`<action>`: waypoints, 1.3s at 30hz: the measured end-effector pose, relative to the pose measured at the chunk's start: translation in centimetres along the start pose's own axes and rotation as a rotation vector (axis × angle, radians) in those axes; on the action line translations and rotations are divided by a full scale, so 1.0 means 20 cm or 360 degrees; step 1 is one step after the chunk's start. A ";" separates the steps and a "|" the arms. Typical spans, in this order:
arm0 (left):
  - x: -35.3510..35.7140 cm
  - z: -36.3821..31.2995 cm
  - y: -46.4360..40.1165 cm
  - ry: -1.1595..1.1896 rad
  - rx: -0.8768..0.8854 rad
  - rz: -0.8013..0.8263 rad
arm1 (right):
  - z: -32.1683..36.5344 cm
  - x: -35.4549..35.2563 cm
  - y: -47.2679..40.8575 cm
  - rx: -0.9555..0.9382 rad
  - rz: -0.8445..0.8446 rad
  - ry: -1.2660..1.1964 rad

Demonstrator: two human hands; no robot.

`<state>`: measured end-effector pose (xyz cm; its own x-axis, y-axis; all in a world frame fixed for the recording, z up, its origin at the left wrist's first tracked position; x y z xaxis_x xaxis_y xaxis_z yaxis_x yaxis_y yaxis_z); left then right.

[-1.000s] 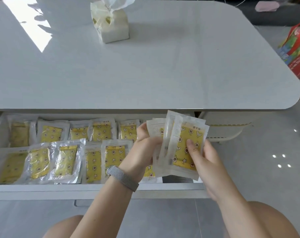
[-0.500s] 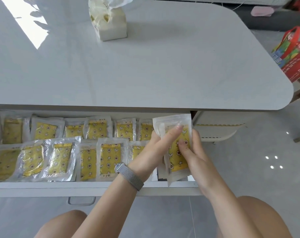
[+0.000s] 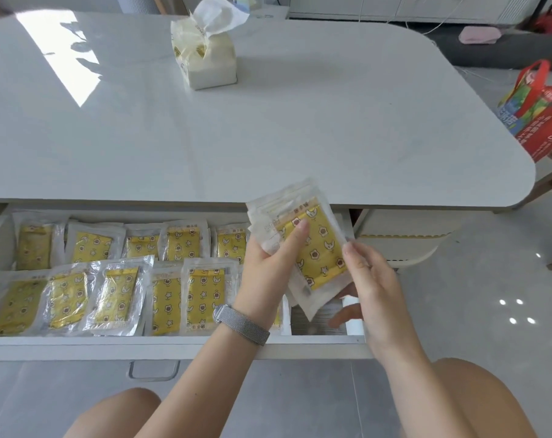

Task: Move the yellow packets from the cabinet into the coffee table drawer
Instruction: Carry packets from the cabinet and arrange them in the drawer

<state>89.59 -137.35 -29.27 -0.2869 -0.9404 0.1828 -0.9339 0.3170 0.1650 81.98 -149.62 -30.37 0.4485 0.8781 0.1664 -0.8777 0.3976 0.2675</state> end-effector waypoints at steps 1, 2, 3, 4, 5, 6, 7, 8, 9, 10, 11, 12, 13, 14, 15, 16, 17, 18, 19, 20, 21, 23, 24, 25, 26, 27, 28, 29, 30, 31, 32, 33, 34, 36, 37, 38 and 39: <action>0.00 -0.03 0.01 -0.0022 0.0129 -0.0043 | 0.00 0.01 0.00 -0.0013 0.0043 0.0017; 0.01 -0.05 0.02 -0.0057 0.0244 -0.0087 | 0.01 0.02 0.01 -0.0027 0.0071 0.0024; 0.02 -0.06 0.03 -0.0110 0.0349 -0.0138 | 0.01 0.02 0.01 -0.0042 0.0084 0.0009; 0.03 -0.07 0.04 -0.0183 0.0438 -0.0178 | 0.01 0.01 0.01 -0.0056 0.0080 -0.0020; 0.04 -0.08 0.05 -0.0248 0.0511 -0.0188 | 0.01 0.01 0.01 -0.0073 0.0075 -0.0050; 0.05 -0.09 0.06 -0.0276 0.0559 -0.0169 | 0.02 0.01 0.02 -0.0092 0.0069 -0.0061; 0.07 -0.08 0.06 -0.0253 0.0565 -0.0139 | 0.02 0.00 0.02 -0.0111 0.0062 -0.0048; 0.08 -0.08 0.06 -0.0212 0.0538 -0.0107 | 0.02 0.00 0.02 -0.0130 0.0055 -0.0022; 0.09 -0.07 0.05 -0.0183 0.0487 -0.0085 | 0.02 0.00 0.02 -0.0142 0.0053 0.0001; 0.09 -0.07 0.05 -0.0172 0.0436 -0.0069 | 0.02 0.00 0.02 -0.0148 0.0051 0.0015; 0.09 -0.06 0.05 -0.0152 0.0393 -0.0058 | 0.02 0.00 0.02 -0.0154 0.0043 0.0016; 0.10 -0.05 0.04 -0.0119 0.0364 -0.0030 | 0.02 0.00 0.02 -0.0160 0.0029 0.0010; 0.10 -0.03 0.04 -0.0085 0.0340 0.0002 | 0.02 -0.01 0.02 -0.0165 0.0012 -0.0004; 0.11 -0.02 0.04 -0.0070 0.0325 0.0022 | 0.03 -0.01 0.02 -0.0165 -0.0008 -0.0022; 0.11 -0.02 0.04 -0.0063 0.0310 0.0038 | 0.03 -0.01 0.02 -0.0160 -0.0027 -0.0044; 0.11 -0.01 0.05 -0.0045 0.0294 0.0064 | 0.03 -0.01 0.02 -0.0151 -0.0041 -0.0063; 0.12 -0.01 0.06 -0.0013 0.0265 0.0089 | 0.02 -0.01 0.02 -0.0144 -0.0049 -0.0076; 0.12 -0.01 0.06 0.0003 0.0241 0.0111 | 0.03 -0.01 0.02 -0.0142 -0.0049 -0.0078; 0.11 0.00 0.07 0.0003 0.0222 0.0122 | 0.03 -0.01 0.02 -0.0142 -0.0044 -0.0067; 0.11 0.00 0.08 -0.0001 0.0213 0.0121 | 0.03 0.00 0.02 -0.0143 -0.0033 -0.0049; 0.10 -0.01 0.08 -0.0006 0.0223 0.0101 | 0.03 0.00 0.02 -0.0144 -0.0019 -0.0029; 0.06 -0.03 0.08 -0.0035 0.0295 0.0025 | 0.02 0.01 0.02 -0.0142 0.0015 -0.0004; 0.05 -0.04 0.09 -0.0033 0.0341 0.0006 | 0.02 0.01 0.02 -0.0138 0.0030 -0.0002; 0.04 -0.06 0.09 -0.0006 0.0377 0.0013 | 0.01 0.01 0.02 -0.0133 0.0039 -0.0002; 0.03 -0.07 0.09 0.0026 0.0399 0.0032 | 0.01 0.01 0.02 -0.0128 0.0043 -0.0003; 0.02 -0.08 0.08 0.0045 0.0404 0.0049 | 0.01 0.01 0.02 -0.0115 0.0047 -0.0008; 0.01 -0.08 0.07 0.0050 0.0401 0.0057 | 0.01 0.01 0.02 -0.0091 0.0052 -0.0020; 0.00 -0.08 0.05 0.0036 0.0391 0.0058 | 0.01 0.02 0.01 -0.0060 0.0059 -0.0040; -0.01 -0.07 0.05 0.0015 0.0366 0.0058 | 0.00 0.02 0.01 -0.0026 0.0064 -0.0062; -0.02 -0.06 0.04 0.0005 0.0320 0.0055 | 0.00 0.02 0.01 0.0004 0.0063 -0.0082; -0.02 -0.04 0.03 0.0016 0.0262 0.0045 | 0.00 0.02 0.01 0.0025 0.0056 -0.0098; -0.03 -0.03 0.03 0.0024 0.0208 0.0033 | 0.00 0.02 0.01 0.0037 0.0043 -0.0111; -0.03 -0.01 0.02 0.0020 0.0168 0.0029 | 0.00 0.01 0.00 0.0046 0.0029 -0.0123; -0.02 0.00 0.01 -0.0036 0.0116 0.0018 | -0.01 0.01 0.00 0.0066 0.0006 -0.0142; -0.02 0.01 0.01 -0.0071 0.0108 0.0001 | -0.01 0.00 0.00 0.0078 -0.0004 -0.0148; -0.02 0.00 0.01 -0.0102 0.0112 -0.0021 | -0.01 0.00 -0.01 0.0088 -0.0016 -0.0154; -0.02 0.00 0.01 -0.0130 0.0116 -0.0040 | -0.01 -0.01 -0.01 0.0094 -0.0029 -0.0163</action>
<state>89.53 -136.92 -29.28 -0.2768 -0.9558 0.0993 -0.9533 0.2862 0.0969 82.03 -149.76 -30.68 0.4821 0.8379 0.2560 -0.8590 0.3945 0.3264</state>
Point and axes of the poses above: each hand's wrist, its own y-axis away from the middle knuckle, its own x-axis out of the palm, z = x × y, the point moved 6 cm from there along -y, towards the middle knuckle, and after that the axes turned 9 degrees about -y, right-handed, at the moved point
